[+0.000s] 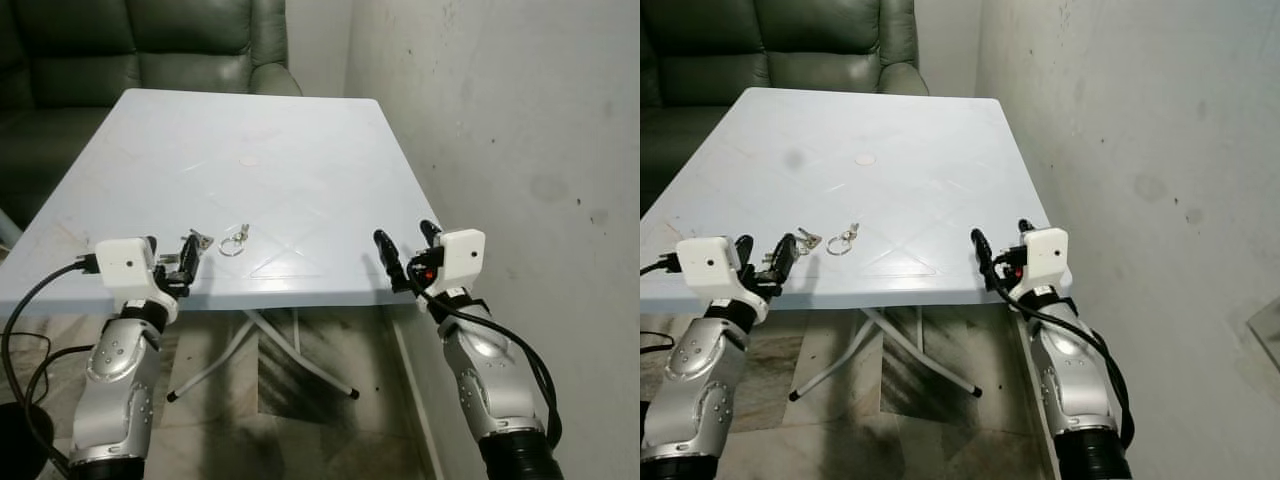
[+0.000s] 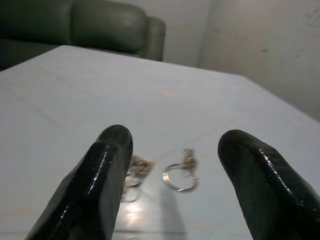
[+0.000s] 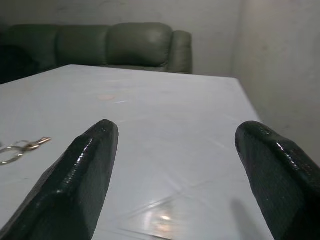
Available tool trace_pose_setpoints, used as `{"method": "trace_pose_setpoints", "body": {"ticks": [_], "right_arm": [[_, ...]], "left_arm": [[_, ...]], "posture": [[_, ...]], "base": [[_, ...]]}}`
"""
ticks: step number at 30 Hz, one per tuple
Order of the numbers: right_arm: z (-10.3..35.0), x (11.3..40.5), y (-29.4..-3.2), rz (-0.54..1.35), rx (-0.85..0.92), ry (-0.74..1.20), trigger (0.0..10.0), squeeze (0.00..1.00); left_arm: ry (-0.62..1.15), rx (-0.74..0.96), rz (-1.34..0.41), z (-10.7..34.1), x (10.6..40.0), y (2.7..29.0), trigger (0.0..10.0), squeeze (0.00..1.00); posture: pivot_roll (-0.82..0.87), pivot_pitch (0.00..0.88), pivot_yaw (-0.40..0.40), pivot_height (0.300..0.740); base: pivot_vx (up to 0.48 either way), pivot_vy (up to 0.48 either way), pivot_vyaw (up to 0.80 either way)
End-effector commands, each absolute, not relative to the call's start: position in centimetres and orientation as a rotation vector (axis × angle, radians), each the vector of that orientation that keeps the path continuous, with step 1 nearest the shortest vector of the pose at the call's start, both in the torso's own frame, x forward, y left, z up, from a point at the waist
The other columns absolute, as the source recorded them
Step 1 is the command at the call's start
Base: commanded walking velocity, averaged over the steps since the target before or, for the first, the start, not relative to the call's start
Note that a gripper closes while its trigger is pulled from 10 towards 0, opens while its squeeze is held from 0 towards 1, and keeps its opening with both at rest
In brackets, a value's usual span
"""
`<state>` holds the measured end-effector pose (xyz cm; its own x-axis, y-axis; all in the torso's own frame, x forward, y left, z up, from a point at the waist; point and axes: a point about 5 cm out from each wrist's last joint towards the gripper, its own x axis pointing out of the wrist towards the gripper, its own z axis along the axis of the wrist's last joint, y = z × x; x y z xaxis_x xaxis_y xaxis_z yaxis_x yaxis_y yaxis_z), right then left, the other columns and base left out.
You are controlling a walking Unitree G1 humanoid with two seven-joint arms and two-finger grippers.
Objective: Hang keys on a hook
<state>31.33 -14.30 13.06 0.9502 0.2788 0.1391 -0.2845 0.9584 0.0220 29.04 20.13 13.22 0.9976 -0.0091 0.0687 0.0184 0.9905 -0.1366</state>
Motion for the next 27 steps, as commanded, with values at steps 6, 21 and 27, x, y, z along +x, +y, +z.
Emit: {"method": "trace_pose_setpoints", "body": {"ticks": [6,21,27], "right_arm": [[13.42,31.53,-14.43,0.274,0.059,-0.139,10.0,0.00],[13.39,31.45,-14.26,0.275,0.071,-0.132,10.0,0.00],[13.37,31.44,-14.21,0.278,0.071,-0.129,10.0,0.00]], "left_arm": [[-0.079,-0.150,-0.005,13.74,29.42,20.28,10.0,0.00],[-0.081,-0.161,-0.007,13.93,29.39,20.20,10.0,0.00],[-0.080,-0.159,-0.006,13.97,29.37,20.24,10.0,0.00]], "posture": [[-0.09,0.000,-0.051,0.724],[-0.08,0.000,-0.049,0.724],[-0.08,0.000,-0.051,0.724]], "base": [[0.000,0.144,0.00],[0.000,0.436,0.00],[0.000,0.439,0.00]]}}
